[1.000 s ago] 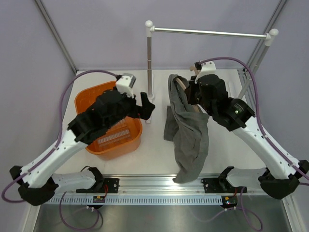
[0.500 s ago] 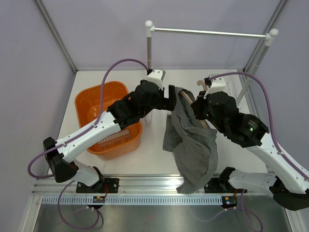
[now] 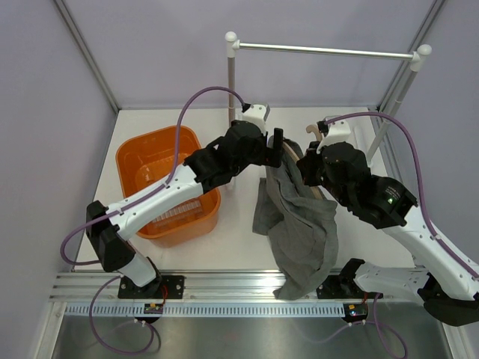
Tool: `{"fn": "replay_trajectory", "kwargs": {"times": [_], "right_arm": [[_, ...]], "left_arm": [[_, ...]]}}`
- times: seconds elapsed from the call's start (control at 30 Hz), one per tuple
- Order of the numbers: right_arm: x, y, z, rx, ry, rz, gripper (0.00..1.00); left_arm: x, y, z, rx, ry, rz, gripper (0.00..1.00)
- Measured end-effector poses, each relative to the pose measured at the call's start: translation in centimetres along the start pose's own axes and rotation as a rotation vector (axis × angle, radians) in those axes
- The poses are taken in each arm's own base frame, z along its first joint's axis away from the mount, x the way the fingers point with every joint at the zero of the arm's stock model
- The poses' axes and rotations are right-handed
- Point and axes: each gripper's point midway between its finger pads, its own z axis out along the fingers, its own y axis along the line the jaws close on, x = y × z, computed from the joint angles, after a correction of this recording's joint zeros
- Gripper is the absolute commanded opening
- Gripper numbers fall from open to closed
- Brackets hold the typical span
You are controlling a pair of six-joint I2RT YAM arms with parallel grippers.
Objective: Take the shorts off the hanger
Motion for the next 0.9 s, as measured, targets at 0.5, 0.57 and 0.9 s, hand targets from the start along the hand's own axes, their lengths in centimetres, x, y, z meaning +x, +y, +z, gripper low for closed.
{"fn": "replay_trajectory", "kwargs": {"times": [0.5,0.57,0.9], "right_arm": [[0.2,-0.1,0.0,0.002,0.008,0.0,0.0],[0.2,-0.1,-0.1,0.002,0.009,0.0,0.0],[0.1,-0.3,-0.7,0.001,0.012,0.001,0.0]], "left_arm": [[0.0,-0.5,2.1,-0.027,0.033,0.016,0.39],[0.6,-0.4,2.4,-0.035,0.051,0.02,0.4],[2.0,-0.2,3.4,-0.049,0.086,0.024,0.13]]}}
